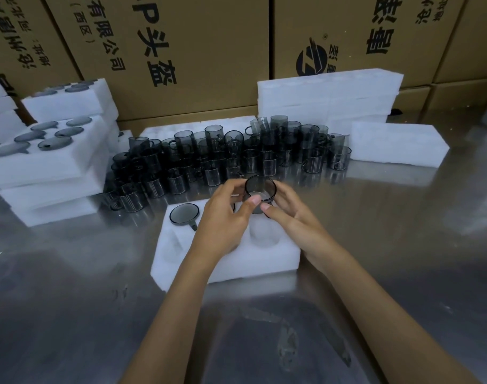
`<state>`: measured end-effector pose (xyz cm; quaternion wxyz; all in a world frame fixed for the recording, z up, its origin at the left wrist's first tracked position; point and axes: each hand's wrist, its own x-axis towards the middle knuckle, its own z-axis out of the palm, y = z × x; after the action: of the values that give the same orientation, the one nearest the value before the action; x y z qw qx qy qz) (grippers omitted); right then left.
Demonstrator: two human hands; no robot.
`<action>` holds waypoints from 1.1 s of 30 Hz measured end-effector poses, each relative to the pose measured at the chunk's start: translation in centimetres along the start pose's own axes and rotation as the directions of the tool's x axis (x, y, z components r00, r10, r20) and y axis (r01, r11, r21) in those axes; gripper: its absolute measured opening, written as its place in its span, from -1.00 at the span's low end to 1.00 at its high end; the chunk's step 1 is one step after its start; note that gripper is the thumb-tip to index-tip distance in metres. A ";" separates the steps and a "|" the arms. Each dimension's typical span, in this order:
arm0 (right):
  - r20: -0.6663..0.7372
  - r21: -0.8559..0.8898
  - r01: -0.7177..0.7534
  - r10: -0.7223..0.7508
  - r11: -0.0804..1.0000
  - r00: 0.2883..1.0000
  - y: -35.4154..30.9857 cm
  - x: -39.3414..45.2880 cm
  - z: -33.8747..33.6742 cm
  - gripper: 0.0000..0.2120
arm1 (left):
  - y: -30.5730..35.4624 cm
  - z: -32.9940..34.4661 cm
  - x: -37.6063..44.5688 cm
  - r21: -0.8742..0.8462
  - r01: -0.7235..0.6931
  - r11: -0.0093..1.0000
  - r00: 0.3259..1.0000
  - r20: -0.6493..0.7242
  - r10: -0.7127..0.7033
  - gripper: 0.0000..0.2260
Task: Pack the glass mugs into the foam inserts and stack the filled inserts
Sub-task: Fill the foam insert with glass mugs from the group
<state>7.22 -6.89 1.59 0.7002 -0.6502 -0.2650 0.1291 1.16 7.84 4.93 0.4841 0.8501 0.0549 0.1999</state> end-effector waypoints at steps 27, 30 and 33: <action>-0.040 0.068 -0.154 0.157 0.986 0.987 0.5 0.5 -0.8 -0.73 | -0.8 0.0 0.0 0.433 -0.025 0.901 0.998 -0.048 0.050 -0.69; -0.087 0.067 -0.133 0.139 0.989 0.987 0.5 0.4 -0.6 -0.73 | -1.1 0.0 -0.1 0.623 -0.048 0.780 0.998 -0.001 0.062 -0.57; -0.106 0.088 -0.152 0.161 0.984 0.981 0.3 0.5 -0.6 -0.82 | -1.5 -0.1 0.0 0.669 -0.060 0.741 0.998 0.028 0.055 -0.52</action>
<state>7.98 -7.12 1.43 0.7270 -0.6470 -0.1678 0.1575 1.22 8.69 3.73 0.1407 0.9691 0.0951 0.1789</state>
